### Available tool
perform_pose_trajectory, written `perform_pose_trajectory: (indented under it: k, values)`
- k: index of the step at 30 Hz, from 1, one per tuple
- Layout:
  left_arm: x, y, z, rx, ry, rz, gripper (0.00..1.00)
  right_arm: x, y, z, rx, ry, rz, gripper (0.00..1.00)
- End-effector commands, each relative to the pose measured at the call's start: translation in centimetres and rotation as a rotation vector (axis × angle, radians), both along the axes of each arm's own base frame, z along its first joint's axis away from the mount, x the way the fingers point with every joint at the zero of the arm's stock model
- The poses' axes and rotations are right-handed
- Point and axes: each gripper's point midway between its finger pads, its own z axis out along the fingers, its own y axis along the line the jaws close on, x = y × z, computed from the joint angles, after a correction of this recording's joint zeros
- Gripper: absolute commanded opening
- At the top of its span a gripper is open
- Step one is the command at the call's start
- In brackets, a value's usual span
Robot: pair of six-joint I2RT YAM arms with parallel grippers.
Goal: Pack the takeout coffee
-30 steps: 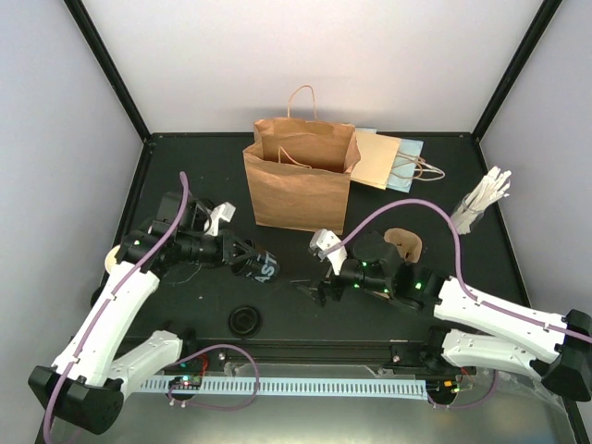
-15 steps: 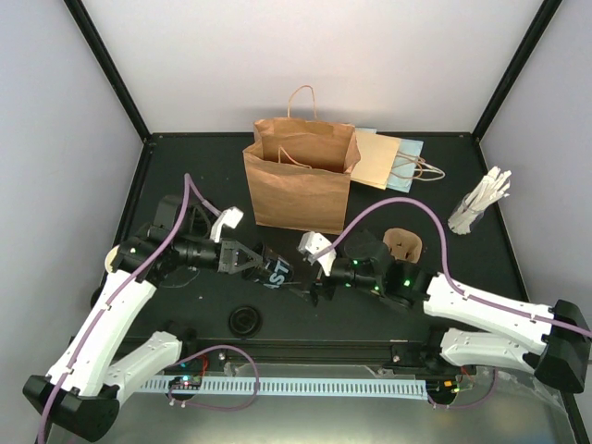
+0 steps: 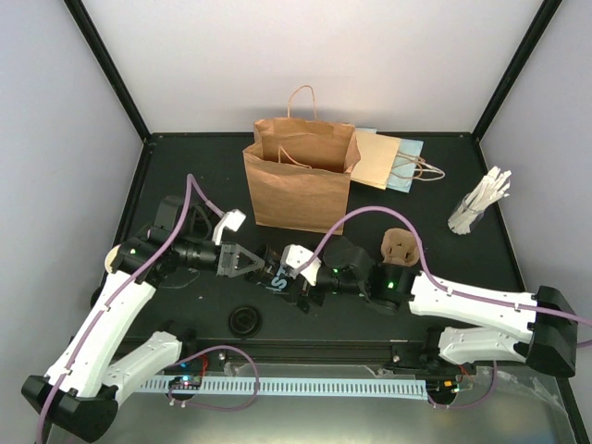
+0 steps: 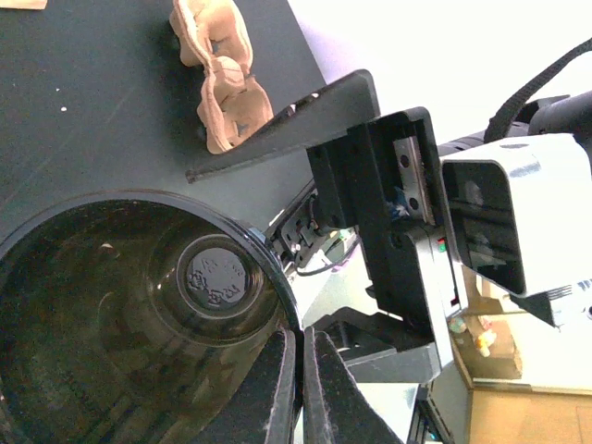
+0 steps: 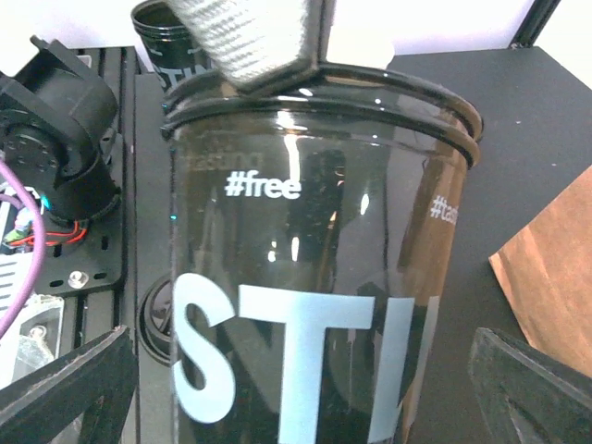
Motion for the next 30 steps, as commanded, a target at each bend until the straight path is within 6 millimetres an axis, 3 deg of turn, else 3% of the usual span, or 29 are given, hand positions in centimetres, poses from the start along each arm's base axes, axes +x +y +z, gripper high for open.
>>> perform_pose_trajectory:
  k: [1, 4, 12, 17, 30]
  values:
    - [-0.8, -0.2, 2.4, -0.052, -0.089, -0.038, 0.01, 0.8, 0.3, 0.7, -0.022, -0.036, -0.033, 1.0]
    - [-0.8, -0.2, 2.7, -0.059, -0.098, -0.033, 0.02, 0.8, 0.3, 0.5, -0.022, -0.025, -0.046, 1.0]
    - [-0.8, -0.1, 3.1, -0.068, -0.119, -0.023, 0.02, 0.7, -0.2, -0.1, -0.047, -0.013, -0.047, 0.84]
    - [-0.7, -0.1, 3.5, -0.073, -0.132, -0.016, 0.02, 0.7, -0.8, -0.3, -0.053, -0.013, -0.058, 0.79]
    - [-0.2, 0.1, 3.2, -0.058, -0.143, 0.021, 0.02, 0.4, -2.7, -0.4, -0.052, -0.026, -0.088, 0.74]
